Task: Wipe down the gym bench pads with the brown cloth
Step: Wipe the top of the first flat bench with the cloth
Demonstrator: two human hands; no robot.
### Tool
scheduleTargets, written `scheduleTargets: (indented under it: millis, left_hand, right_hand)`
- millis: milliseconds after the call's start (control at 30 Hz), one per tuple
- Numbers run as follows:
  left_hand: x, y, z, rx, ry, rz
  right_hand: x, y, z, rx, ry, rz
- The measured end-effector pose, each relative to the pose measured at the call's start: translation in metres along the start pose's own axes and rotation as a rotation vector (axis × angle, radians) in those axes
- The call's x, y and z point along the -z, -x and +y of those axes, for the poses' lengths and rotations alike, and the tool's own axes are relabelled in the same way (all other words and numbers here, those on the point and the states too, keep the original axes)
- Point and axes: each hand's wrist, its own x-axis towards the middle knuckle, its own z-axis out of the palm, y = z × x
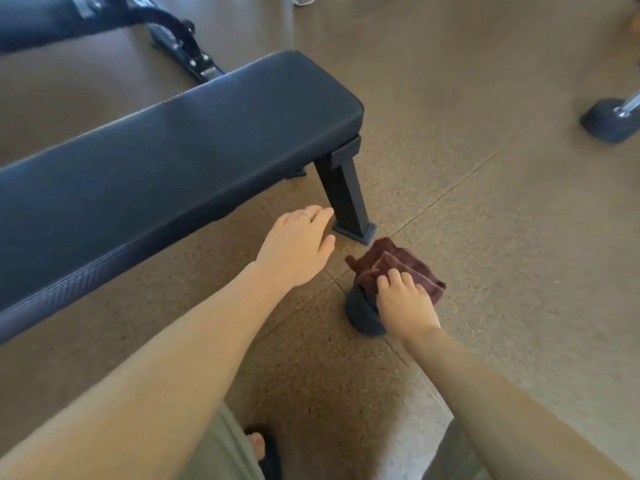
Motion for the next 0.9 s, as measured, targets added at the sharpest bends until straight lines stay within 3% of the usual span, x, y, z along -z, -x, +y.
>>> scheduleTargets:
  millis: [67, 267, 433, 500, 600, 700, 900]
  left_hand:
    - [0.018, -0.004, -0.008, 0.015, 0.0, 0.083]
    - [0.078, -0.023, -0.065, 0.096, -0.096, 0.381]
    - [0.097, -0.041, -0.119, 0.206, -0.133, 0.334]
    - [0.091, -0.046, -0.131, 0.193, -0.122, 0.271]
    - [0.071, -0.046, -0.143, 0.18, -0.113, 0.243]
    - [0.056, -0.042, -0.147, 0.167, -0.124, 0.328]
    - [0.049, -0.047, -0.15, 0.173, -0.126, 0.379]
  right_hand:
    - [0.019, -0.004, -0.001, -0.125, -0.234, -0.006]
    - [0.094, -0.033, -0.009, -0.445, -0.92, 0.215]
    - [0.169, -0.077, -0.044, -0.58, -1.624, 0.34]
    - [0.192, -0.09, -0.062, -0.547, -1.722, 0.37]
    - [0.223, -0.109, -0.09, -0.396, -1.636, 0.471]
    - [0.234, -0.125, -0.12, -0.122, -1.252, 0.571]
    - [0.174, -0.165, -0.164, 0.154, -0.41, 0.434]
